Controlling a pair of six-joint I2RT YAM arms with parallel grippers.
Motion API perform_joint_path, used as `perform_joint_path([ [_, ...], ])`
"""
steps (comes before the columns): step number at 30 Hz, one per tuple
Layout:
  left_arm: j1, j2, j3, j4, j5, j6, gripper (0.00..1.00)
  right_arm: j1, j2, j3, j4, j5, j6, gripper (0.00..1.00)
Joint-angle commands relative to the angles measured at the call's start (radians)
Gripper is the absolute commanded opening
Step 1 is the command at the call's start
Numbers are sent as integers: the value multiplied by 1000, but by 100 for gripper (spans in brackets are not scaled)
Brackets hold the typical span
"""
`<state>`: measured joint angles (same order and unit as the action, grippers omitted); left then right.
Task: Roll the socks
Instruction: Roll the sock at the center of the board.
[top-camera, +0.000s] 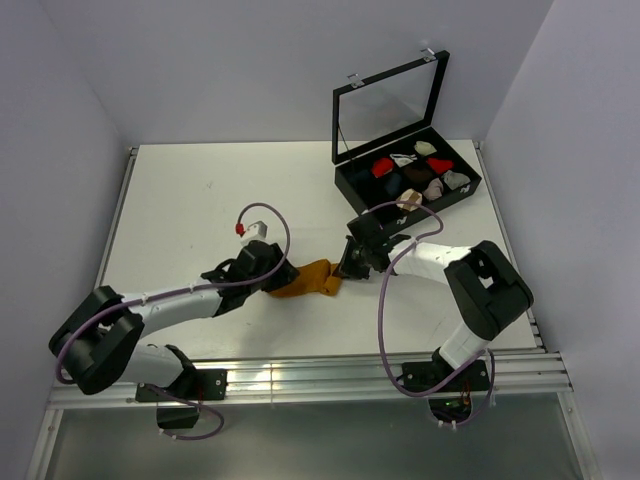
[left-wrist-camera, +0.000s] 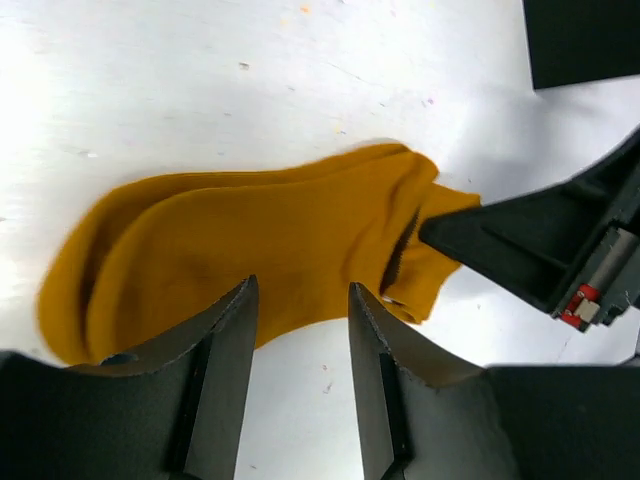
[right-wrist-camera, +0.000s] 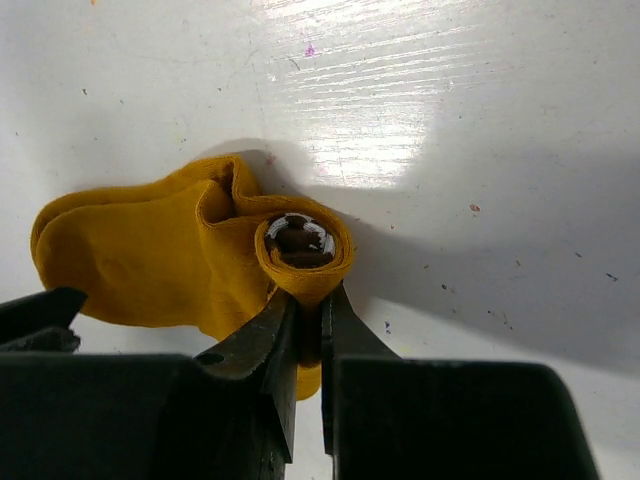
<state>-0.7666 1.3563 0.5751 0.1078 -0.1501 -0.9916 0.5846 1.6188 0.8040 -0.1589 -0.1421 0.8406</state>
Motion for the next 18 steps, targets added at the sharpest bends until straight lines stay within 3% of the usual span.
perform_joint_path([
  [1, 22, -8, -27, -19, -72, -39, 45, 4, -13, 1, -70, 16, -44, 0],
  [6, 32, 90, 5, -66, -134, -54, 40, 9, 0, 27, -106, 32, -73, 0],
  [18, 121, 217, 63, -59, -184, 10, 38, 44, 7, 138, -320, 141, -159, 0],
])
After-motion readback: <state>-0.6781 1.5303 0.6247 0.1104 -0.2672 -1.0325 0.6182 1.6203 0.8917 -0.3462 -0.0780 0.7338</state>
